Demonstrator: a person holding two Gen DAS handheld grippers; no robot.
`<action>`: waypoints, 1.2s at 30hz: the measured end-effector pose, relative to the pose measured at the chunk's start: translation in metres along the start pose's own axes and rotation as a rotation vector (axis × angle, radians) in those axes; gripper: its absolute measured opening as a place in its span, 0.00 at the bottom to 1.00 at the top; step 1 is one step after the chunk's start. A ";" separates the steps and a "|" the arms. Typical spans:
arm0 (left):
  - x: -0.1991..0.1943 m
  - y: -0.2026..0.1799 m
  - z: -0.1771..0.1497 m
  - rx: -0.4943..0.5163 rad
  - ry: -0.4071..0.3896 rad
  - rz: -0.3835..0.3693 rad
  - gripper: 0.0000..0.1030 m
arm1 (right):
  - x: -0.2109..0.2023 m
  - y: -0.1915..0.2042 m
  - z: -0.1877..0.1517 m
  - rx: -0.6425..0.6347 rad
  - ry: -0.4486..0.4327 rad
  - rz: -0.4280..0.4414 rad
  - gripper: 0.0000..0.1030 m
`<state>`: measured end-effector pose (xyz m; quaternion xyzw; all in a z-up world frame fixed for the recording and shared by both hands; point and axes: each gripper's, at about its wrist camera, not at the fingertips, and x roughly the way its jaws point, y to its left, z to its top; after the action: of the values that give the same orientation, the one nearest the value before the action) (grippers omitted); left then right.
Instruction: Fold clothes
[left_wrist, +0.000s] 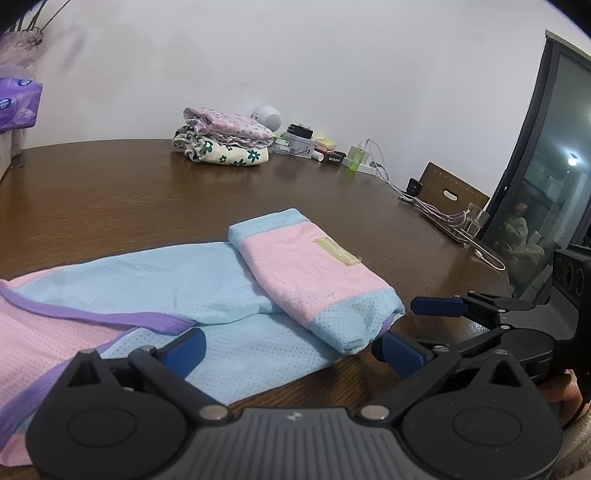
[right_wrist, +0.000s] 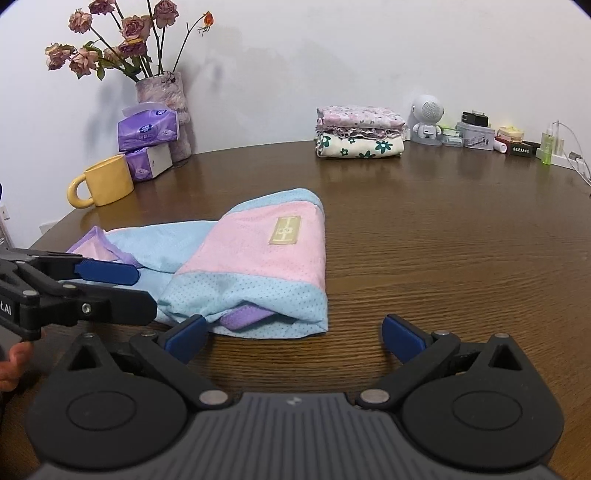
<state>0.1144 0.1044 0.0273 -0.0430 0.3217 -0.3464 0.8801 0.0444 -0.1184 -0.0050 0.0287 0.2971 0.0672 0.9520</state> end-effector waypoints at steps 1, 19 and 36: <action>0.000 0.000 0.000 -0.001 -0.001 0.006 0.99 | 0.000 0.000 0.000 -0.001 0.003 -0.006 1.00; 0.000 0.000 0.000 -0.005 -0.004 0.031 1.00 | 0.001 -0.002 -0.001 0.017 0.015 -0.024 1.00; 0.000 -0.001 0.000 -0.004 -0.003 0.032 1.00 | 0.002 -0.003 -0.001 0.016 0.019 -0.027 0.99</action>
<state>0.1139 0.1034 0.0274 -0.0401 0.3220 -0.3316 0.8859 0.0455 -0.1211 -0.0070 0.0315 0.3069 0.0523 0.9498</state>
